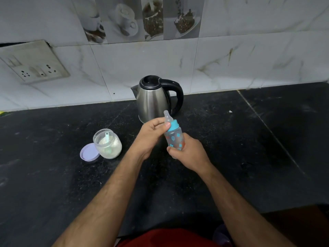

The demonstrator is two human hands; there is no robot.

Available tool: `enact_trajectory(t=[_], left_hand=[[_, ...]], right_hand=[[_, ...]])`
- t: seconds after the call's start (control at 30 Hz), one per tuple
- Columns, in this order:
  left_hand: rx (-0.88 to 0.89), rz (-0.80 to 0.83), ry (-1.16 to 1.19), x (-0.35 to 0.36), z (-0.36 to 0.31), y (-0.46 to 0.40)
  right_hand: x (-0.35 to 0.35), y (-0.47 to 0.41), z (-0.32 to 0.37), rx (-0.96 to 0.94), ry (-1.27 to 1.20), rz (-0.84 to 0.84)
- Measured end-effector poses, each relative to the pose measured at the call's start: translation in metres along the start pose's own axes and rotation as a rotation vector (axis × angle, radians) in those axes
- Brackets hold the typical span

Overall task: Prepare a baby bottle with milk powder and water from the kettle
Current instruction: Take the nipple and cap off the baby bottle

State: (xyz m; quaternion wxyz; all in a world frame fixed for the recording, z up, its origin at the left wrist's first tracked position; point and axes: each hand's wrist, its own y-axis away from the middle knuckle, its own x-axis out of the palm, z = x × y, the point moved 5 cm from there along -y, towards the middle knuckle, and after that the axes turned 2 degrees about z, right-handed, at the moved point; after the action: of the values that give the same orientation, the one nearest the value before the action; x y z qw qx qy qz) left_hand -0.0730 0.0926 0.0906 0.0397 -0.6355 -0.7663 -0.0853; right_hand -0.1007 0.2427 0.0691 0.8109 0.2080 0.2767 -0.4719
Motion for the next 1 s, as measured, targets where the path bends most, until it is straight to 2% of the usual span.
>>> enact_trajectory(t=[0.07, 0.13, 0.27, 0.47, 0.73, 1.0], left_hand=[[0.023, -0.118, -0.016, 0.001, 0.002, 0.001], [0.021, -0.154, 0.0, 0.005, 0.002, 0.004], [-0.049, -0.071, -0.041, 0.012, 0.001, 0.009], [-0.041, 0.075, 0.105, 0.011, -0.001, 0.02], [0.025, -0.11, 0.031, -0.007, -0.005, 0.02], [-0.034, 0.003, 0.116, 0.004, -0.001, 0.023]], right_hand=[[-0.001, 0.003, 0.004, -0.005, 0.147, -0.087], [0.002, 0.005, 0.007, -0.02, 0.178, -0.105], [0.007, 0.009, 0.01, -0.051, 0.209, -0.074], [-0.001, 0.008, 0.003, -0.012, 0.211, -0.092], [0.005, 0.008, 0.009, -0.027, 0.194, -0.072], [0.013, 0.011, 0.012, -0.045, 0.17, -0.038]])
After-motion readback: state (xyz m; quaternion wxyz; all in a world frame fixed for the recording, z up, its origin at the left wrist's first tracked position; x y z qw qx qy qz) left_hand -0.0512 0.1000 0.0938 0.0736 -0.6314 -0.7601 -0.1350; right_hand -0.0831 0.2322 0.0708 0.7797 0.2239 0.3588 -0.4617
